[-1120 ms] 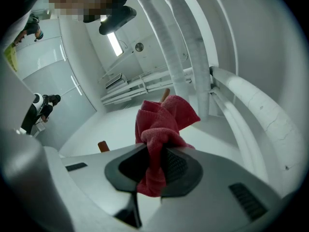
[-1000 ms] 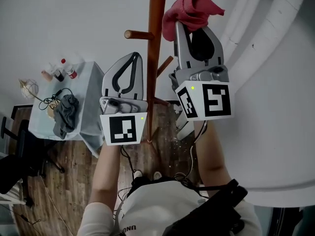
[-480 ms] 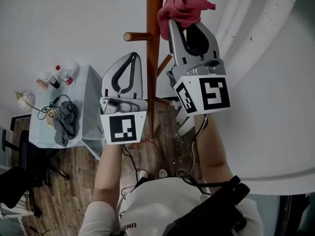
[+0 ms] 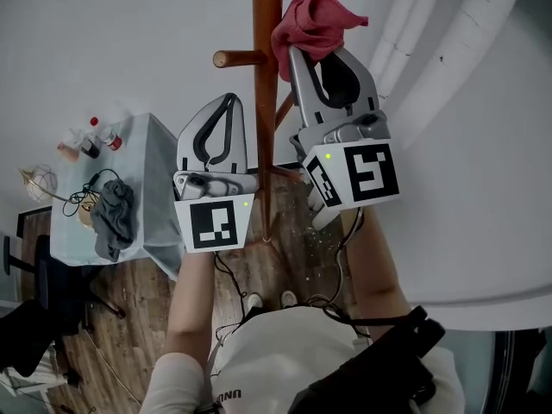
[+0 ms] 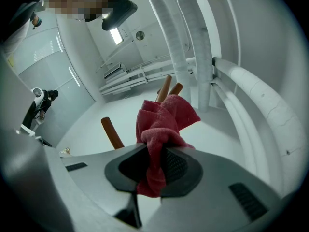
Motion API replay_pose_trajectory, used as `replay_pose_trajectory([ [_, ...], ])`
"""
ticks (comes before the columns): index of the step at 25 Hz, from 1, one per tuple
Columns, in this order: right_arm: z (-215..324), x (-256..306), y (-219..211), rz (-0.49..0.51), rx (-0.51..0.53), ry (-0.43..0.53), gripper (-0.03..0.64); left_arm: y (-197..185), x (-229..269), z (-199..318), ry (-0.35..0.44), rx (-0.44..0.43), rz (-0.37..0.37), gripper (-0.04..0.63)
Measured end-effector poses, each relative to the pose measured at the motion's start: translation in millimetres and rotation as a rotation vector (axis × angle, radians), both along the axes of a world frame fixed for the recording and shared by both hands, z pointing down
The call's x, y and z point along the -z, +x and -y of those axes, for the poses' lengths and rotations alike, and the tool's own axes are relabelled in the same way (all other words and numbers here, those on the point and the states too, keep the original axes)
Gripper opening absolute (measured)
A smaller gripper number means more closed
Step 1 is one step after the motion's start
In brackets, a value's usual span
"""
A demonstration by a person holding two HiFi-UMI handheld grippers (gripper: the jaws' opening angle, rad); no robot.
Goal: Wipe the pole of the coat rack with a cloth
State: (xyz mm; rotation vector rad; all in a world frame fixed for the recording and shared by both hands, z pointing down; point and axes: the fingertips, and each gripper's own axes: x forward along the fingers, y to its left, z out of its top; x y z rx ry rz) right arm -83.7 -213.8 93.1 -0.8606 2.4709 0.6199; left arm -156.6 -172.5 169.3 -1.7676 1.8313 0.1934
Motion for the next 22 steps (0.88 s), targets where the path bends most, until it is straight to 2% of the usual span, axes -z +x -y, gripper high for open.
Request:
replay_pose_trajectory([
  [22,-2,-60,-3,-0.083,-0.040,-0.111,0.074,-4,-24,1,-0.037,-0.034,-0.029,0.014],
])
